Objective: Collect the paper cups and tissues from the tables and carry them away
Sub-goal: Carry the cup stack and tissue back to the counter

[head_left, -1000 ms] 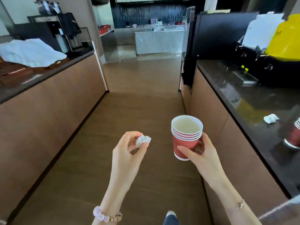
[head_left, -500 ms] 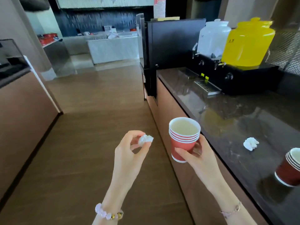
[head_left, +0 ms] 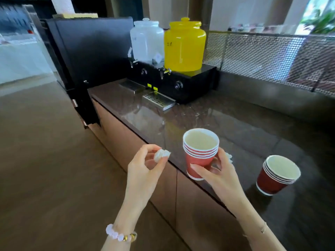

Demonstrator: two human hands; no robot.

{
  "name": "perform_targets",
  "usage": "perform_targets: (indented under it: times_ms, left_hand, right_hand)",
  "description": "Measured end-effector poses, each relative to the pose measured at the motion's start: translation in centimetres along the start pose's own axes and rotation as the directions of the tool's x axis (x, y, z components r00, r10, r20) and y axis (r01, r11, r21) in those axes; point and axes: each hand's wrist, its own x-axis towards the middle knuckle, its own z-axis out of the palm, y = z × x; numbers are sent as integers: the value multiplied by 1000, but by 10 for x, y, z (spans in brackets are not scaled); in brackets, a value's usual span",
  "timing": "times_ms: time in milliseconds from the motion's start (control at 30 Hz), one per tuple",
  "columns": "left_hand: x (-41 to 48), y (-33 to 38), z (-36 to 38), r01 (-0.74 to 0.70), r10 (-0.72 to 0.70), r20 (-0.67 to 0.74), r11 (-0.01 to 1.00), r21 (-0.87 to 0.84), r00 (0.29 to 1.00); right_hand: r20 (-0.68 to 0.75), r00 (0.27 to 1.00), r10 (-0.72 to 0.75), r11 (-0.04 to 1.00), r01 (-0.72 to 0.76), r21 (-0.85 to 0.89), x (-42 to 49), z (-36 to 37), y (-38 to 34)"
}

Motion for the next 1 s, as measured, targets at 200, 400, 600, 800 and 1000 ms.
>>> perform_targets:
  times_ms: [200,400,600,800,1000]
  left_hand:
    - [70,-8,51,-78,90,288,996,-53,953]
    - [108,-19,94,-125,181,517,982,-142,837]
    - [118,-27,127,-126,222,676,974,-189,703]
    - [120,-42,152,-115,225,735,974,-197,639]
    - [112,-72,174,-124,143,733,989,-81,666]
  right_hand:
    - [-321,947,8,999,-25,-47,22,-19,4]
    - [-555,832,13,997,-51,-54,26,-30,4]
    - [-725,689,27,994,-93,-51,17,-30,4]
    - [-792,611,13,992,-107,-67,8,-34,5]
    - [-793,609,-11,992,-95,-87,2,-37,7]
